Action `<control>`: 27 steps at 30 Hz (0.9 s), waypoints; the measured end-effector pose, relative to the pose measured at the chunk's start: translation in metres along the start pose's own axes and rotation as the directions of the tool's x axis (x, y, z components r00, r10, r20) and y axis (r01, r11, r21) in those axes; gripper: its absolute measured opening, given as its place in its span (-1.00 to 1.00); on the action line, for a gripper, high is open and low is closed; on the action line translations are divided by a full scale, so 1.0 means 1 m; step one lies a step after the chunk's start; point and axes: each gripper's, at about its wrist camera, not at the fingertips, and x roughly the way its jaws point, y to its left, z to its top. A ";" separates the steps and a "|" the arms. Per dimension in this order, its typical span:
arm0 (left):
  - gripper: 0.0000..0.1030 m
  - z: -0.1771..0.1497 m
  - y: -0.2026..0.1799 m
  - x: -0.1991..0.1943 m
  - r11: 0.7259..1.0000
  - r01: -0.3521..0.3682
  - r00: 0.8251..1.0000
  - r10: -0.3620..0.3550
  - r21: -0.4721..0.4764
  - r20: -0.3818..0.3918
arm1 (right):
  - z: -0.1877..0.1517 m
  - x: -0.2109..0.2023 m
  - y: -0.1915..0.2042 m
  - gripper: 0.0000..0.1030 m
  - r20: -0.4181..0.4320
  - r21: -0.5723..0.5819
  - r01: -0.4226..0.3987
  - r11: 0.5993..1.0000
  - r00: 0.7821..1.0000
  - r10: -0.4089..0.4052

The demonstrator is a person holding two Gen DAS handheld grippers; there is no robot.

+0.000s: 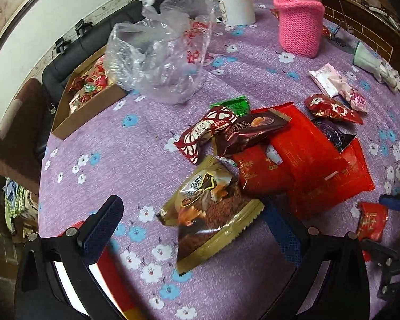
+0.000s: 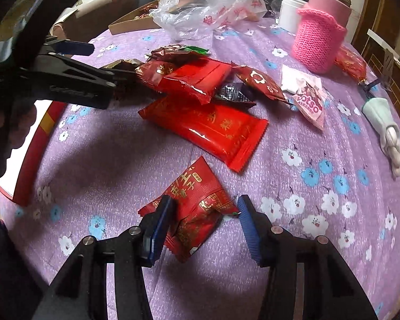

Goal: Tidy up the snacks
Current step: 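Grasp the gold-brown pie packet with left while right grasps a red packet, then carry both packets onto the white tray and open both grippers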

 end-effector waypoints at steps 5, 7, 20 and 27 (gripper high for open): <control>-0.10 -0.001 0.009 0.017 0.993 0.102 0.993 -0.105 -0.055 -0.046 | -0.002 -0.001 -0.001 0.03 0.003 0.012 -0.008 1.000 1.000 0.008; -0.12 -0.003 0.015 0.021 0.986 0.140 0.988 -0.144 -0.087 -0.048 | 0.000 0.001 -0.002 0.05 0.005 0.013 -0.011 1.000 1.000 0.011; -0.28 -0.030 0.049 0.000 0.915 0.332 0.941 -0.337 -0.231 0.019 | 0.001 0.002 -0.003 0.02 0.027 0.012 -0.028 1.000 0.999 0.028; -0.28 -0.048 0.055 -0.029 0.874 0.400 0.915 -0.397 -0.275 0.070 | 0.006 0.002 -0.001 -0.11 0.046 0.005 -0.084 0.996 0.995 0.084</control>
